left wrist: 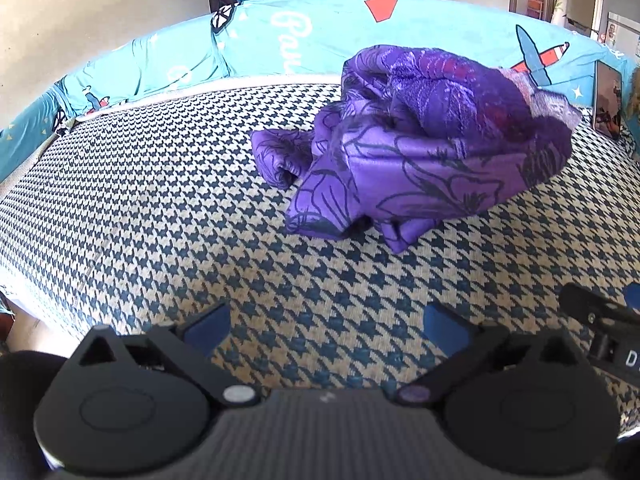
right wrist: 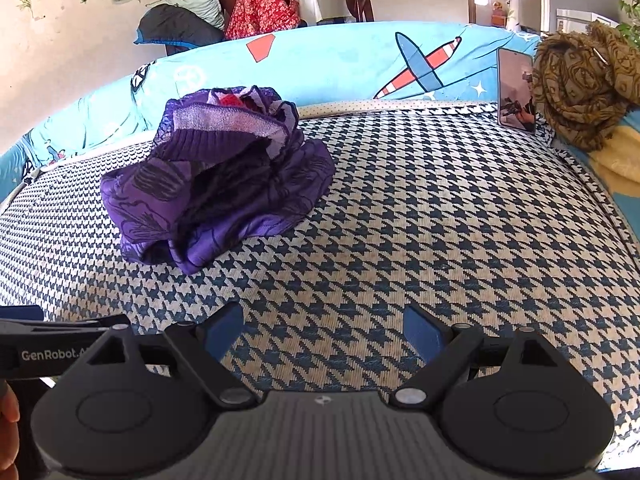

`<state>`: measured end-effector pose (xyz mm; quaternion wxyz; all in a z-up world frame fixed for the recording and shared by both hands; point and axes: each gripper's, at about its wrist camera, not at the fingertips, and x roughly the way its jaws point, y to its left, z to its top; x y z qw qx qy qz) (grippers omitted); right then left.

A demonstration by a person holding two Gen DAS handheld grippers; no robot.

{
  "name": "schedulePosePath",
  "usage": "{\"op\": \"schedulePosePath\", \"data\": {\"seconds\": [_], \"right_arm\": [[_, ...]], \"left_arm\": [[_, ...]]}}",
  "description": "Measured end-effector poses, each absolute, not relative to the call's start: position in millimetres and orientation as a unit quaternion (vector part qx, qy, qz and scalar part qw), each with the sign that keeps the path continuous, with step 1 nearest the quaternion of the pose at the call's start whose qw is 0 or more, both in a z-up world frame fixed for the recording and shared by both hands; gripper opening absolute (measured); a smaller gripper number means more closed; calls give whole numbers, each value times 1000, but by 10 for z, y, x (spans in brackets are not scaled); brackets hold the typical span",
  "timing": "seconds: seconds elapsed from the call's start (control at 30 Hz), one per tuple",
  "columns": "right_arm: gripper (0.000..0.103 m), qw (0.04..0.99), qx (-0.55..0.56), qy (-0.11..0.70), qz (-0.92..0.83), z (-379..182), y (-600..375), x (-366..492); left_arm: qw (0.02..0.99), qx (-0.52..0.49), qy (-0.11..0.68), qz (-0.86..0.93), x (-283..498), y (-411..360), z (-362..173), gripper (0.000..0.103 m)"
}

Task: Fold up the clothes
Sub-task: 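Move the right gripper onto the purple garment and close on it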

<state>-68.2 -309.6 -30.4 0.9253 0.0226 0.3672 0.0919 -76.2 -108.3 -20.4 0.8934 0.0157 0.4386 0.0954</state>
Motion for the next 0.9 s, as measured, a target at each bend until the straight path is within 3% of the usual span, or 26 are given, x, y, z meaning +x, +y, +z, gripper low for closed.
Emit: {"op": "schedulePosePath", "data": {"seconds": [0.27,0.9], "right_arm": [[54,929,19,348,120,-243,-2998,-467],[51,927,59,317,190,-100,-2525,447]], "left_arm": [[900,14,425,100,-527,-1009,-160,100],[908,37,391,146,487,-691,-42,103]]}}
